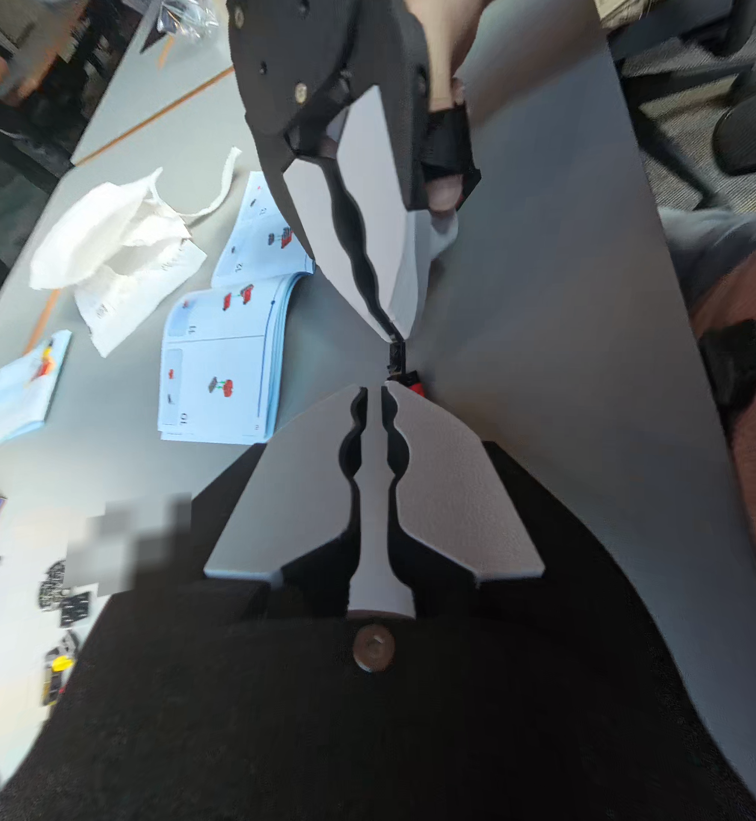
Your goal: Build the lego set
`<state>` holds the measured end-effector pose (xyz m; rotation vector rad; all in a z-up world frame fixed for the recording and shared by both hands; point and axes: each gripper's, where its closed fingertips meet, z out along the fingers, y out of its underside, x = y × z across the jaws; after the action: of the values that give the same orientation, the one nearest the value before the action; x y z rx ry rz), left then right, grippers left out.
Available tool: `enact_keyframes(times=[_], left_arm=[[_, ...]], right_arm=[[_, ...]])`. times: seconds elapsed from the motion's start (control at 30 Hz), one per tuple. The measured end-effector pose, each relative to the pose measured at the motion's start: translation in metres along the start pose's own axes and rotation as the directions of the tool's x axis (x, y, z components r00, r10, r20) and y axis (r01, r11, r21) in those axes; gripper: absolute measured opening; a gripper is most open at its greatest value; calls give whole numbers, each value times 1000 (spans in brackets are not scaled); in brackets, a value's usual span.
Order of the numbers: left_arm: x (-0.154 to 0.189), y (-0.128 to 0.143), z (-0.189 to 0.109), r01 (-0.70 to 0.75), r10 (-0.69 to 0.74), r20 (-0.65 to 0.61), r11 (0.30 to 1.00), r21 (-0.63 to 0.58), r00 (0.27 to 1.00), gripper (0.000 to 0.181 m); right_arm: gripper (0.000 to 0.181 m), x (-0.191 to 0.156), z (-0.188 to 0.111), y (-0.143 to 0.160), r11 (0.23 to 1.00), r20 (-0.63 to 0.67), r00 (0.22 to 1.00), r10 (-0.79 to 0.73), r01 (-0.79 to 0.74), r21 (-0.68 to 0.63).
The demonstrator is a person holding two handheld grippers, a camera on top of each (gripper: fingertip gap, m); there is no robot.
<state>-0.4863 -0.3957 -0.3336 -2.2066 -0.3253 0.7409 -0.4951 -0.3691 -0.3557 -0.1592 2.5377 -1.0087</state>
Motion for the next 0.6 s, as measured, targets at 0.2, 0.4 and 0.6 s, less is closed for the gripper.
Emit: enact_keyframes(times=[0.2,0.4,0.6], left_arm=[[12,7,7,229,-234,-201,972,-48,951,12],[22,21,18,173,-199,-278,978,-112,940,14],[20,22,17,148,-176,-342,983,-107,923,14]], right_arm=[[3,1,9,2,935,-155,924,-348,330,-132],[3,-2,12,1,929,-123,924,-362,346,-134],[3,-5,13,-3,929,-131,923,-362,347,-127]])
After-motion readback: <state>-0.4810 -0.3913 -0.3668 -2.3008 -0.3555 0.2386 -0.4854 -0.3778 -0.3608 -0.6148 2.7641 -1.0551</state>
